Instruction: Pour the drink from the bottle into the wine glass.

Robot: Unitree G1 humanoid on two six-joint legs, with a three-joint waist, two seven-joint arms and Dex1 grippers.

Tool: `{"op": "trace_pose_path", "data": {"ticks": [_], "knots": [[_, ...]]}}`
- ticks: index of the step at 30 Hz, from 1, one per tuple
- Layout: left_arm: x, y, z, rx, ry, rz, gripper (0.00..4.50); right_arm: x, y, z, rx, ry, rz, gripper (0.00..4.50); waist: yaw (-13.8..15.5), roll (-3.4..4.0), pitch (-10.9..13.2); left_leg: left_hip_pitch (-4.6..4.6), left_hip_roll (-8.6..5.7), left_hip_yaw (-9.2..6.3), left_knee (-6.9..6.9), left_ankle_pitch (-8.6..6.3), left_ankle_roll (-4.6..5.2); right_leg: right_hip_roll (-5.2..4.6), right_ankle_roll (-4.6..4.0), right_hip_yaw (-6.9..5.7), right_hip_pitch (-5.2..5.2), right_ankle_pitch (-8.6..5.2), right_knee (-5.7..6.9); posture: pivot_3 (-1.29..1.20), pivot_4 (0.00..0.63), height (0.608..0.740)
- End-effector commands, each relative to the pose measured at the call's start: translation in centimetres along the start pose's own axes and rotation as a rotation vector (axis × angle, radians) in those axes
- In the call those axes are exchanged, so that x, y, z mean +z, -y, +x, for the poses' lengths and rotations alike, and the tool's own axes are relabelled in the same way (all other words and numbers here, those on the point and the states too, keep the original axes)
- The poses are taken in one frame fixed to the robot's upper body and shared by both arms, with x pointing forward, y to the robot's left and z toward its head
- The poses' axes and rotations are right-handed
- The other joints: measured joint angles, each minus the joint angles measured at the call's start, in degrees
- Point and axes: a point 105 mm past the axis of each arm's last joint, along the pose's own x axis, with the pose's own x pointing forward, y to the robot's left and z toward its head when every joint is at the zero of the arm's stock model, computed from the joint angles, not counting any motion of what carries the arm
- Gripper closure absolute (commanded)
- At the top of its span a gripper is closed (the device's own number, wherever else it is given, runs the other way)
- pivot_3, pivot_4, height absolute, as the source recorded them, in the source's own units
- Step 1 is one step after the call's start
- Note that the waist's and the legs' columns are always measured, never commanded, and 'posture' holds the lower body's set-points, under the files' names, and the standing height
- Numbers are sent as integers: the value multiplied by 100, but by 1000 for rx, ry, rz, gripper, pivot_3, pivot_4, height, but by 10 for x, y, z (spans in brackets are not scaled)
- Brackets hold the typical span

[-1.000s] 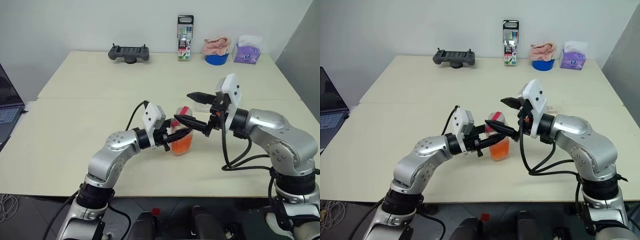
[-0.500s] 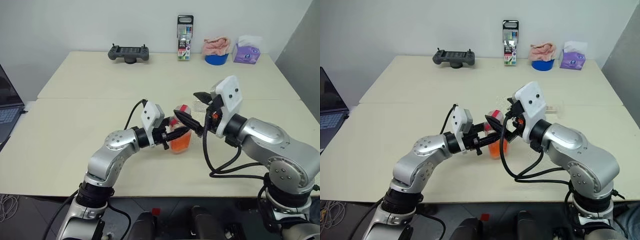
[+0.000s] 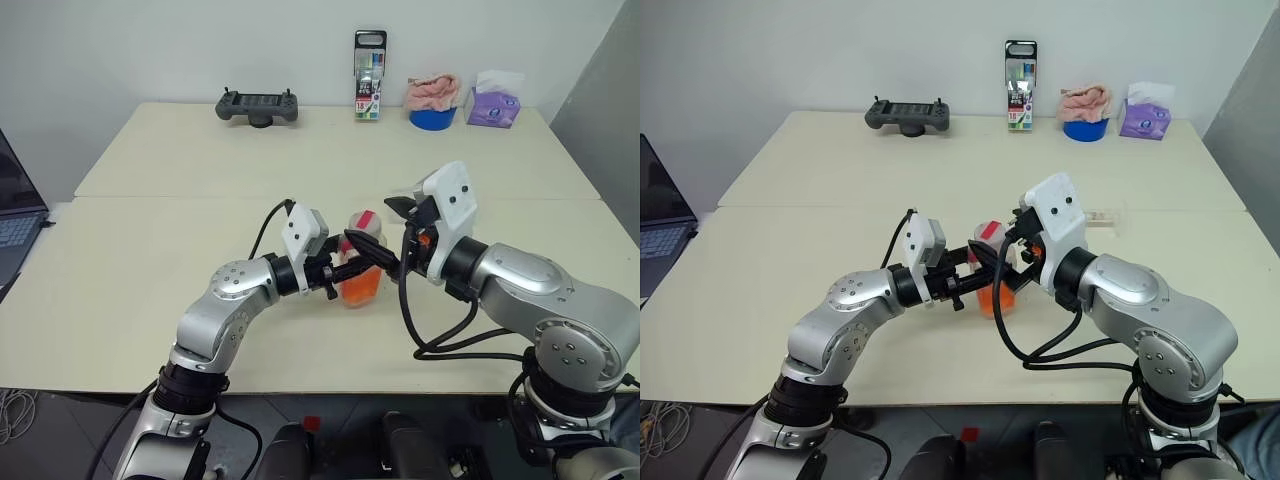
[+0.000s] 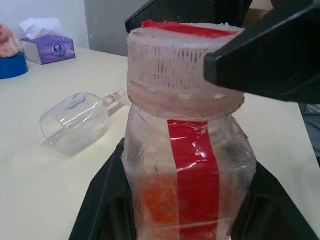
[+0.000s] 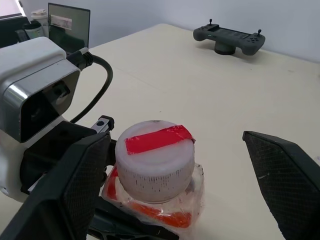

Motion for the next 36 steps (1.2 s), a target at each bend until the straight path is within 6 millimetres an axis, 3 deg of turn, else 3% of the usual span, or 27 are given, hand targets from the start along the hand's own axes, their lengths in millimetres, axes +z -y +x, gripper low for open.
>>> {"op": "trace_pose_path", "data": {"ticks": [1,8,9,12,15,20,23,30,36], "knots": [[17,1,1,-6,53,53,2786,11,3,-4,-39,48,-27,365,0,0,0,0,0,0,0,0,0,0,0,0,0,0,0,0,150,740],[17,2,1,-1,54,50,2787,11,12,-5,-70,43,-30,2612,-2,0,0,0,0,0,0,0,0,0,0,0,0,0,0,0,150,740],[17,1,1,0,55,50,2787,10,14,-5,-70,38,-35,2674,-2,0,0,0,0,0,0,0,0,0,0,0,0,0,0,0,150,740],[18,1,2,-1,57,52,2787,13,24,-3,-1,48,-55,2674,-3,0,0,0,-1,0,0,0,0,0,2,-1,0,-1,-2,0,150,740],[20,2,4,-8,62,50,2787,19,27,-5,185,96,-89,2674,-6,0,0,0,-1,1,0,0,1,1,6,-2,2,-3,-6,0,150,740],[21,7,7,-41,62,45,2787,14,22,-13,660,49,-176,2674,-16,0,1,2,1,6,0,-1,3,5,7,-1,4,-4,-9,0,150,740],[21,10,7,-51,63,42,2788,5,16,-14,897,-51,-323,2674,-35,2,2,3,5,7,0,-1,4,8,6,1,4,-3,-9,0,150,740],[22,11,9,-46,68,49,2791,18,27,20,949,-30,-403,2674,-54,2,2,7,12,3,-1,-1,2,15,-4,1,1,2,-2,0,150,740],[20,11,7,-34,67,48,2801,24,32,11,1008,-32,-346,613,20,2,2,-3,-4,-2,0,-1,0,-12,-19,-3,-1,12,-7,0,150,740]]}}
